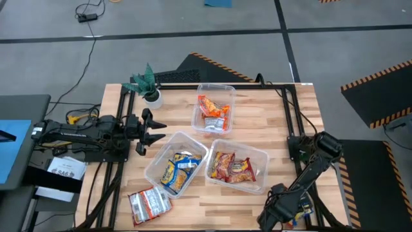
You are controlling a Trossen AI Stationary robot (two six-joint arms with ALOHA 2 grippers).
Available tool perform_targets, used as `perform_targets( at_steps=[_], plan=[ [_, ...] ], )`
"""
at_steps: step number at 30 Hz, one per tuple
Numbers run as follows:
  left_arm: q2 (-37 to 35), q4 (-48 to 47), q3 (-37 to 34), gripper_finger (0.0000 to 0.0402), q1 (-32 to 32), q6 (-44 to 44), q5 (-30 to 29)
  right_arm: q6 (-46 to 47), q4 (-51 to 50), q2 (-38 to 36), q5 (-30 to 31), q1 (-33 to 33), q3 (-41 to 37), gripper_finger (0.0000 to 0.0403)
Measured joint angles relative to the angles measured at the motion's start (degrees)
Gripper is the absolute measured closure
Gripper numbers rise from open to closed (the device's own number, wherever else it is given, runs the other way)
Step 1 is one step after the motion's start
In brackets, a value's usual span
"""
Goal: Sort Maruchan noodles
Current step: Put the blue noodle pack into the bottom left transparent bin
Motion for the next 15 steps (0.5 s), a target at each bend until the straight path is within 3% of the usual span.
perform_targets(
  at_steps=[15],
  plan=[
    [0.01, -0.39, 0.0, 0.0227, 0.0, -0.12, 0.0, -1.75, -4.1, 2.56, 1.02, -0.09, 0.2, 0.0211]
  ],
)
